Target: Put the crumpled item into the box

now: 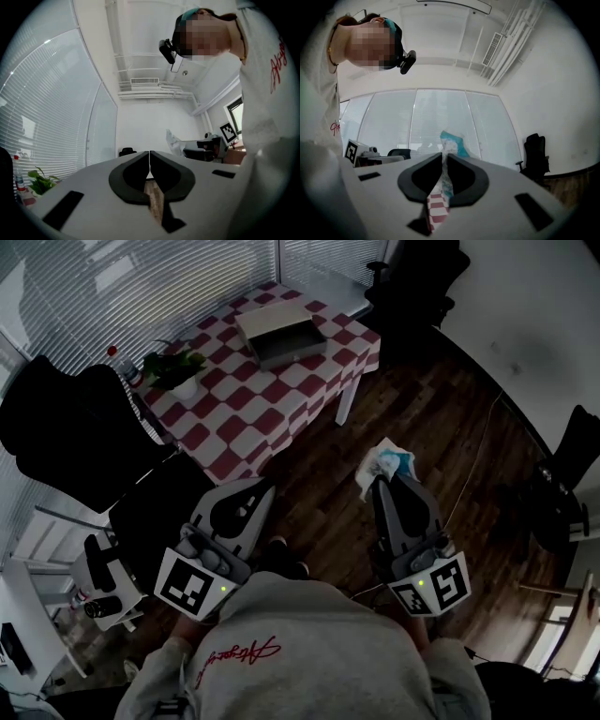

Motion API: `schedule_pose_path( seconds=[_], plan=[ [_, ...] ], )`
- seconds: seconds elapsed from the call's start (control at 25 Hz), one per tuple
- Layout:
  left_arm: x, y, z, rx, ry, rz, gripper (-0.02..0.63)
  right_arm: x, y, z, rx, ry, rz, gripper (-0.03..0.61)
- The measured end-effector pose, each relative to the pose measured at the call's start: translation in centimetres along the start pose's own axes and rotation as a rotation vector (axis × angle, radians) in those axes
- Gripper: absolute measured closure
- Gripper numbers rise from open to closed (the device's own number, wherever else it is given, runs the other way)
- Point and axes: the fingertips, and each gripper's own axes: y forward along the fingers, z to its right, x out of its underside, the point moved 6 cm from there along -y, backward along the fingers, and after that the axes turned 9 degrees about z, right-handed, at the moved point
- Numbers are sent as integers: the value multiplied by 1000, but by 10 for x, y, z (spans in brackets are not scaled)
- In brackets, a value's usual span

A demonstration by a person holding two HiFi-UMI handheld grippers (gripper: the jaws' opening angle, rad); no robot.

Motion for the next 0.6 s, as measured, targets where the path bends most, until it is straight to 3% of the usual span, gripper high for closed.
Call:
schedule_pose_path(
  seconds=[0.6],
  plan=[
    [11,17,-21,-8,-2,-2,595,9,22,17,-6,-2,-3,532]
  ],
)
